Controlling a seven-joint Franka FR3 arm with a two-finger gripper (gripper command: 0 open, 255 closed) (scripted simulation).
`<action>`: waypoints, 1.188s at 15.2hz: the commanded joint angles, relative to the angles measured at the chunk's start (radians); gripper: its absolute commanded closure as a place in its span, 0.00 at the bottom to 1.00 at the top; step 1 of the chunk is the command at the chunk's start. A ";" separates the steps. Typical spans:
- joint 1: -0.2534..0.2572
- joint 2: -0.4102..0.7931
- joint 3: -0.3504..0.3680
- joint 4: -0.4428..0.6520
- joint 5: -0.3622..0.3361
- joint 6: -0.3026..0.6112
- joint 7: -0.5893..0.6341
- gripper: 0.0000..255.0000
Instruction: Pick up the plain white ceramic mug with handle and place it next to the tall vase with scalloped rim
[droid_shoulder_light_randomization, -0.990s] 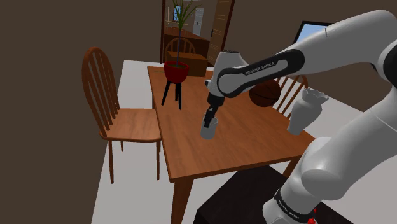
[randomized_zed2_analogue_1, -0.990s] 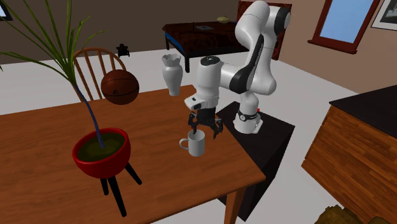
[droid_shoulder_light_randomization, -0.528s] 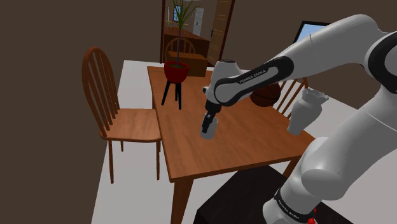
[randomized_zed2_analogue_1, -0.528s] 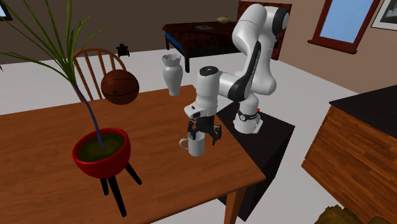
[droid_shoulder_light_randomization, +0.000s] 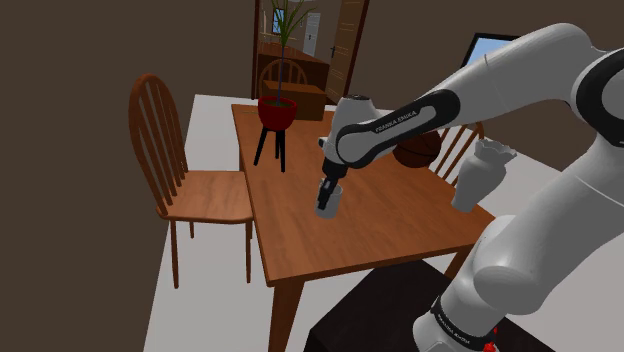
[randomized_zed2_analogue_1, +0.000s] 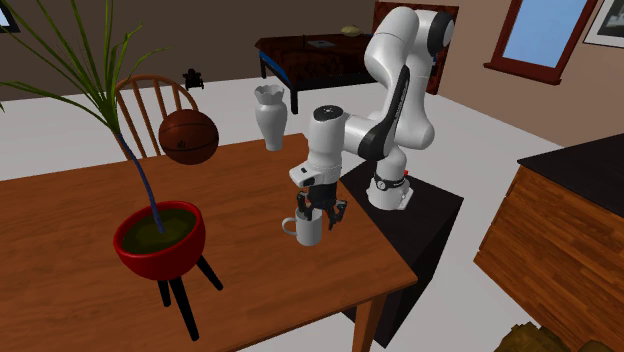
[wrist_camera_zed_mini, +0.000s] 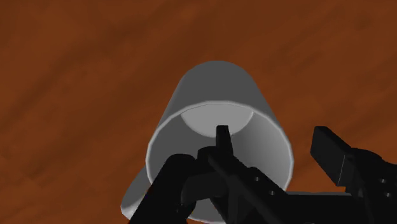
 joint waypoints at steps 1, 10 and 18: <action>0.000 0.000 0.000 0.000 0.000 0.000 0.000 1.00; 0.000 -0.010 0.000 0.005 0.000 -0.015 0.000 1.00; 0.000 -0.077 0.001 0.059 0.000 -0.135 0.000 1.00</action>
